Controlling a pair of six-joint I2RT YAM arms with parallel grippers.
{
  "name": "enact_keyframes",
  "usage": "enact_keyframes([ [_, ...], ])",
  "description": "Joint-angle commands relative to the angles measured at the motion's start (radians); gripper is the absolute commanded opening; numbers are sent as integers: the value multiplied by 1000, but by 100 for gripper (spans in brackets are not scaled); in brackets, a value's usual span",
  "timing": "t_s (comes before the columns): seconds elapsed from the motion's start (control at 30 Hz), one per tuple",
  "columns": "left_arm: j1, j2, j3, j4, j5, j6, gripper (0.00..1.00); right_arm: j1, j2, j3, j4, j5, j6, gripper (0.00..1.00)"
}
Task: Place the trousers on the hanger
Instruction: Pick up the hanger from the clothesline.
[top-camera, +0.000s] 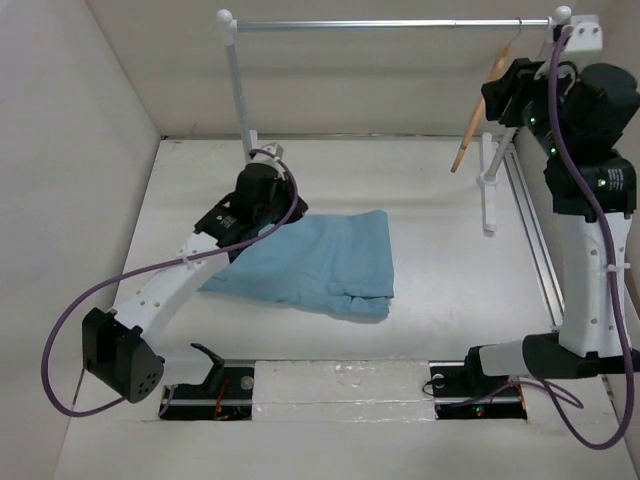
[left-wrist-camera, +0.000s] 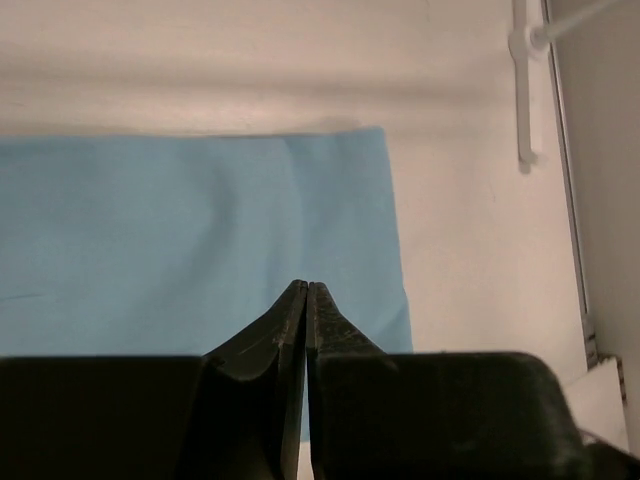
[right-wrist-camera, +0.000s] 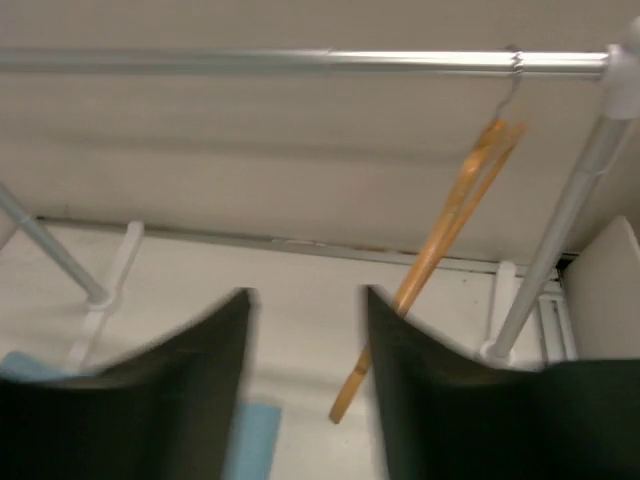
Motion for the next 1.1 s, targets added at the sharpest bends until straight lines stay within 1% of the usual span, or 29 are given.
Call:
enact_keyframes([
  [0.0, -113, 36, 28, -18, -60, 21, 0, -147, 97, 59, -79, -134, -27, 66],
  [0.1, -175, 42, -18, 20, -45, 4, 0, -199, 193, 121, -111, -191, -22, 84],
  [0.17, -185, 50, -56, 46, 5, -11, 0, -209, 260, 151, -112, -200, -25, 89],
  [0.27, -186, 68, -82, 36, 26, -11, 0, -219, 339, 195, -125, -217, -22, 91],
  [0.33, -186, 70, -85, 24, 10, -8, 0, -219, 348, 169, -84, -226, -19, 92],
  [0.37, -186, 68, -87, 20, 4, 4, 0, -230, 356, 159, -66, -259, -9, 91],
  [0.47, -186, 68, -85, -3, -8, 16, 0, -230, 402, 171, -70, -252, 2, 88],
  [0.57, -186, 70, -84, -10, -10, 19, 0, -230, 400, 97, -12, -267, 31, 81],
  [0.6, -186, 70, -82, -10, -8, 16, 0, -230, 394, 71, 34, -275, 41, 80],
  [0.63, -186, 73, -81, -10, -8, 16, 0, -230, 387, 16, 60, -284, 51, 78],
  [0.7, -186, 76, -76, -12, -8, 12, 0, -230, 384, -31, 121, -330, 80, 73],
  [0.73, -186, 77, -73, -13, -8, 9, 0, -230, 382, -73, 144, -343, 88, 72],
  [0.83, -186, 82, -72, -12, -8, 4, 0, -230, 384, -113, 215, -390, 117, 65],
  [0.87, -186, 84, -73, -12, -8, 4, 0, -230, 382, -127, 227, -399, 125, 61],
  [0.9, -186, 85, -73, -13, -8, 3, 0, -230, 382, -133, 244, -404, 125, 42],
  [0.93, -186, 88, -73, -13, -10, -2, 0, -230, 381, -138, 254, -409, 125, 36],
  [0.97, -186, 88, -78, -13, -8, -7, 0, -230, 374, -142, 267, -416, 128, 32],
  [1.0, -186, 87, -82, -13, -8, -11, 0, -230, 365, -147, 281, -418, 128, 25],
  [1.07, -186, 87, -85, -10, -8, -20, 0, -230, 353, -142, 286, -418, 127, 16],
])
